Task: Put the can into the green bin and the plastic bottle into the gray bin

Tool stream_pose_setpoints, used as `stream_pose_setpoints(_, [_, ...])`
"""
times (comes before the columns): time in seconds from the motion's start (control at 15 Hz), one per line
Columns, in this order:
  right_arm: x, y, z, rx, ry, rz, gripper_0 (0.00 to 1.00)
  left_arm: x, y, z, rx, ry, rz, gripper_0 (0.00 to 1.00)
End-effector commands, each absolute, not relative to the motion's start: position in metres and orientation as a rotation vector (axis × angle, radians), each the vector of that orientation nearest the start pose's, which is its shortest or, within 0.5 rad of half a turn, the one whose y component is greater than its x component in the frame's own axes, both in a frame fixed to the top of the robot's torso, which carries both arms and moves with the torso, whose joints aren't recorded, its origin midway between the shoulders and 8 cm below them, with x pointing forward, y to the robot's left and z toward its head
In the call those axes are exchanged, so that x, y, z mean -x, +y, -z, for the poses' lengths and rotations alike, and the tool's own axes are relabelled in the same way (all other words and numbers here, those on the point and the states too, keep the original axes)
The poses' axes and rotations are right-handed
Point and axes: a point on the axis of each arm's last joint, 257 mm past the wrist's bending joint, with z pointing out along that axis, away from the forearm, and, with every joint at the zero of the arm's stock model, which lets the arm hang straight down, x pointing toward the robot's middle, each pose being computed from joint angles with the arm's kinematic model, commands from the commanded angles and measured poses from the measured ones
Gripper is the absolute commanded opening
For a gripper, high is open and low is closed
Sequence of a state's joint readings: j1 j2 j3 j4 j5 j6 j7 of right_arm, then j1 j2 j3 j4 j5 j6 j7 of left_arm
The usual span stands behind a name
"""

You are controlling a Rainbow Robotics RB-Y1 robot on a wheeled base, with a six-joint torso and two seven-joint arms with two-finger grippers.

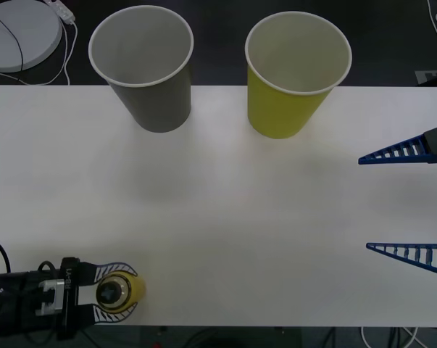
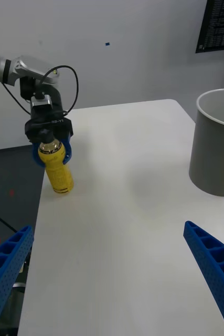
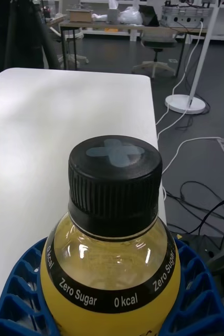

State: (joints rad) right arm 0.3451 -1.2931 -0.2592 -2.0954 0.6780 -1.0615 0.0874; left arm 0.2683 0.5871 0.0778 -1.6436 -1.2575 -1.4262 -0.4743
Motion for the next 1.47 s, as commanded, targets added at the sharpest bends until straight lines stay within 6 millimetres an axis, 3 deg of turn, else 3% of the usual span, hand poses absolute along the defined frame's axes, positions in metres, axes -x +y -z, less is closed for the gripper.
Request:
stream_pose_setpoints(0.07, [-0.288,-0.201,0.068,1.465,1.311,-0.642,1.0,-0.259,0.182,0.276,-1.452,1.276,0.666,0.0])
stream_pose_setpoints(0.53, [-0.288,-0.201,0.068,1.465,1.311,-0.642,1.0,-0.256,0.181,0.244,-1.423,1.314,0.643,0.0])
stream_pose_setpoints(1.2, [-0.288,-0.201,0.068,1.465,1.311,-0.642,1.0,-0.303,0.19,0.201,-1.158,1.408,0.43,0.0])
stream_pose_setpoints(1.47, [-0.288,-0.201,0.068,1.465,1.311,-0.642,1.0,-0.313,0.209,0.179,-1.078,1.47,0.344,0.0])
